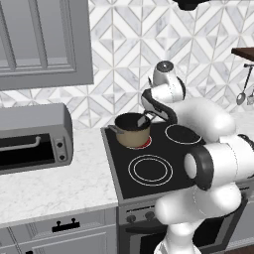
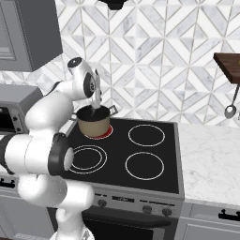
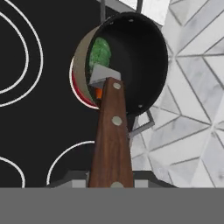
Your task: Put the broccoli and tomato in the pot. Retrieve the spatula and lightly stir the vegetables in the pot.
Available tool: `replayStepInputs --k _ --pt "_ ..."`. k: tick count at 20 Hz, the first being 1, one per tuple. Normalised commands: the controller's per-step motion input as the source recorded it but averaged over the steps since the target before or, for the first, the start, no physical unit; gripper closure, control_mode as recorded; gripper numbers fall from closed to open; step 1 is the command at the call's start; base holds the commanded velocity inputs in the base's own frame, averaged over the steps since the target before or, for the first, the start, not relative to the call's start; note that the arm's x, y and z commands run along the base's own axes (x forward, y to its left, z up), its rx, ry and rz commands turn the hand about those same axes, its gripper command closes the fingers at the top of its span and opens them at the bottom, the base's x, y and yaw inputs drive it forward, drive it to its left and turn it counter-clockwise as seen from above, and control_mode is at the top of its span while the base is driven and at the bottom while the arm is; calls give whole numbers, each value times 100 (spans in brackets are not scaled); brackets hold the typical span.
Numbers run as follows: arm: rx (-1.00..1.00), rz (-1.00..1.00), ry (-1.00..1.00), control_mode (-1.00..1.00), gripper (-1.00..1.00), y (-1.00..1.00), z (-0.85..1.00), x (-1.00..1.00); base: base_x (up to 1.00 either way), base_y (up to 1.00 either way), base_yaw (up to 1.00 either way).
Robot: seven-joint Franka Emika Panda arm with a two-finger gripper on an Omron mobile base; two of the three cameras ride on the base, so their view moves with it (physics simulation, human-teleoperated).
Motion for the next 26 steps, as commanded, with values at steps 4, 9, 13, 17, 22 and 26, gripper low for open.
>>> replayStepInputs --k 4,9,13,17,22,26 --pt "-18 19 0 -100 100 1 -28 84 0 0 0" --pt "-15 19 0 -100 100 27 -35 67 0 0 0" --pt "-14 15 0 -100 100 29 -29 84 0 0 0" --pt "-13 9 0 -100 100 12 -18 91 0 0 0" --pt "-10 10 5 -100 100 20 -30 95 0 0 0" --pt "-4 12 6 -100 100 22 -15 31 0 0 0"
